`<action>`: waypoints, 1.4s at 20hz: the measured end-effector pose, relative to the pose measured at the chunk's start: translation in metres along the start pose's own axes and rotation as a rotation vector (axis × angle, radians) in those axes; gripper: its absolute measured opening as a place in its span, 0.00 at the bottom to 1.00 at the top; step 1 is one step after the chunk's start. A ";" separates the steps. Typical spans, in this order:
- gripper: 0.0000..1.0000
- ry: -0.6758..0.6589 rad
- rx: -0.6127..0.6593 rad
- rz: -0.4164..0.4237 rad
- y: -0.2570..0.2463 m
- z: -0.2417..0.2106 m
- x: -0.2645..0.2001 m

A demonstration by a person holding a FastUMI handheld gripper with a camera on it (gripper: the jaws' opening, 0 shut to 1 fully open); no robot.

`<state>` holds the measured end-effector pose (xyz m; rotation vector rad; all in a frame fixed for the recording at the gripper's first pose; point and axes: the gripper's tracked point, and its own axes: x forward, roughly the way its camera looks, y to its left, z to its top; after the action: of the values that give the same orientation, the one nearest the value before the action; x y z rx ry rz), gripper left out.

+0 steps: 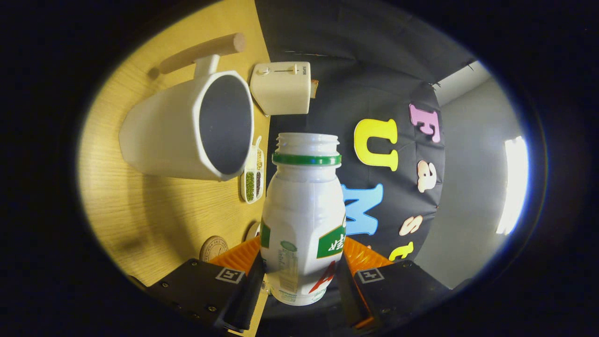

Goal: Take the bottle from table, then pour the juice into the cup, finally place the bottle on the coaster

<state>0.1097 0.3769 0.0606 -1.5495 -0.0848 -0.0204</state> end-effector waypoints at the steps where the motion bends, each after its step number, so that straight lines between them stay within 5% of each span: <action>1: 0.72 -0.001 0.023 -0.008 -0.002 -0.001 0.000; 9: 0.73 0.009 0.443 0.000 -0.017 -0.028 0.004; 16: 0.72 -0.042 0.963 0.061 -0.039 -0.053 0.005; 20: 0.72 -0.097 1.101 0.039 -0.055 -0.068 0.003; 28: 0.72 -0.118 1.409 0.135 -0.045 -0.088 0.011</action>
<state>0.1216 0.2885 0.1048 -0.1431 -0.0604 0.2002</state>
